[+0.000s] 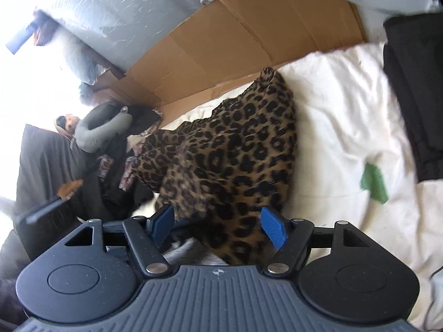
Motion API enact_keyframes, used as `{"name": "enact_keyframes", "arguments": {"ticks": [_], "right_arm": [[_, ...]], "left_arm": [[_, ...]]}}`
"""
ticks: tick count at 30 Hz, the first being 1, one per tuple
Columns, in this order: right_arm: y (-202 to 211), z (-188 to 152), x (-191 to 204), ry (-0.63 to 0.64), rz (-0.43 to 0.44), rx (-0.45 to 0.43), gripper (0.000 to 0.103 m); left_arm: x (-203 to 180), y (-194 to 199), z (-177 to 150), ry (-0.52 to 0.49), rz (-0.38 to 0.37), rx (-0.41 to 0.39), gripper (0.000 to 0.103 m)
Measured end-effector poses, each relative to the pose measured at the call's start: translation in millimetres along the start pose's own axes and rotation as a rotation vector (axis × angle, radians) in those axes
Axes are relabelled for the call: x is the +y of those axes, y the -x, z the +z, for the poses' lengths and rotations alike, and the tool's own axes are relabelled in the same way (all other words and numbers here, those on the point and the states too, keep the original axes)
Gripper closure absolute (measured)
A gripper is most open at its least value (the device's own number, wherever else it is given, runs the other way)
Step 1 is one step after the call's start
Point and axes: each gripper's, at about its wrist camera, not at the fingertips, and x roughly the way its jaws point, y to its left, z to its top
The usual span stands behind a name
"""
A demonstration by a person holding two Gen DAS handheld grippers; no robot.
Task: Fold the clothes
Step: 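Grasp the garment edge with the left tool and fold it toward the right tool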
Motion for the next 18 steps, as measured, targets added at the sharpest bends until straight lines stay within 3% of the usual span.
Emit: {"name": "enact_keyframes", "arguments": {"ticks": [11, 14, 18], "right_arm": [[-28.2, -3.8, -3.4, -0.067, -0.076, 0.116, 0.056], [-32.0, -7.0, -8.3, -0.075, -0.104, 0.141, 0.071], [-31.8, -8.7, -15.5, -0.076, -0.119, 0.146, 0.081]], "left_arm": [[-50.3, -11.8, -15.8, -0.171, -0.026, -0.003, 0.102], [-54.9, -13.9, -16.7, -0.189, -0.035, -0.002, 0.103], [-60.6, -16.9, -20.3, -0.231, -0.040, -0.001, 0.102]]}}
